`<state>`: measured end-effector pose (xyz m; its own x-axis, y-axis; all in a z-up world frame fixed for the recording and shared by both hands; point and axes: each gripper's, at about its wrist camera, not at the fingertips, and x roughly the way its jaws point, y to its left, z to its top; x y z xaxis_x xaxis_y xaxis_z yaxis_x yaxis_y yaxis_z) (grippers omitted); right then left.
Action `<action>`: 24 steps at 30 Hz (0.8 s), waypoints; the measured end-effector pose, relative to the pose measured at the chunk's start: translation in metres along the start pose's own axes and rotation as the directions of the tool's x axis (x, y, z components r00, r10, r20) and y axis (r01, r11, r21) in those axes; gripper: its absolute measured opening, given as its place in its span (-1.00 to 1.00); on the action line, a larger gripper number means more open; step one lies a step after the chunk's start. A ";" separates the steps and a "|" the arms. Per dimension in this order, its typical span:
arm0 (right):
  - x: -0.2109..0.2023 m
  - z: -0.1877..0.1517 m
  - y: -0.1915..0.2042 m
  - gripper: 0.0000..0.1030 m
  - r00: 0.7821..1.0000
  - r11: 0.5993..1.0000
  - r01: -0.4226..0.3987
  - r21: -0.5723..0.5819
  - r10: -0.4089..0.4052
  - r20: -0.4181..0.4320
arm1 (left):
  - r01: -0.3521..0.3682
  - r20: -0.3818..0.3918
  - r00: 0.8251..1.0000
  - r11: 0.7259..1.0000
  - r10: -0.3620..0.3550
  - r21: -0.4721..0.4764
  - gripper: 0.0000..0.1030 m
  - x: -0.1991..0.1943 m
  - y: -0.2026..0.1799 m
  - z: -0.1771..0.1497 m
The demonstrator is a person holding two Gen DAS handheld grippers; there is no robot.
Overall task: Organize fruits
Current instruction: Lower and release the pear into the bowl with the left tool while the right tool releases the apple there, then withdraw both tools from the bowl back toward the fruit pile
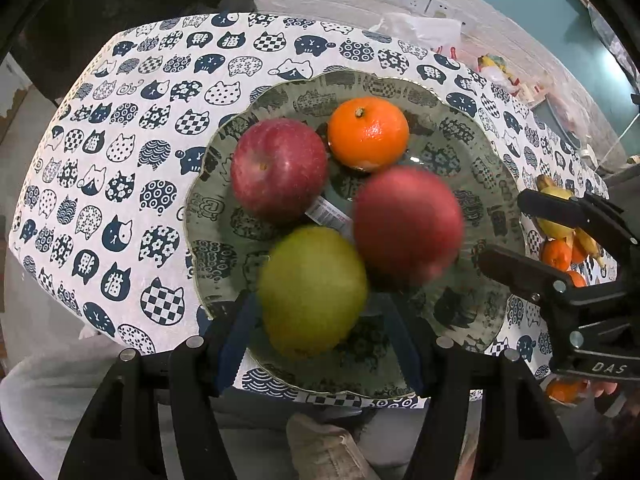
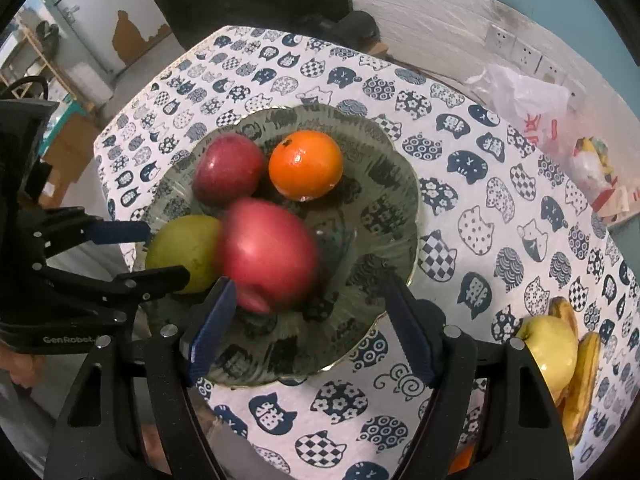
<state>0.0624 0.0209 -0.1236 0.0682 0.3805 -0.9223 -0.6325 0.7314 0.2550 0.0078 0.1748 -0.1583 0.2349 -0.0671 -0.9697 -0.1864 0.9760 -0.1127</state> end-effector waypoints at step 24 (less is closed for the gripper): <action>-0.022 -0.008 -0.005 0.30 0.996 0.996 0.084 0.019 -0.084 0.022 | -0.029 0.127 0.992 0.995 0.016 0.100 0.30 -0.038 -0.032 0.001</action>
<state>0.0578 0.0037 -0.1070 0.1385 0.3301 -0.9337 -0.6101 0.7711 0.1821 0.0057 0.1461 -0.1175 0.3516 -0.0243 -0.9358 -0.0968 0.9934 -0.0622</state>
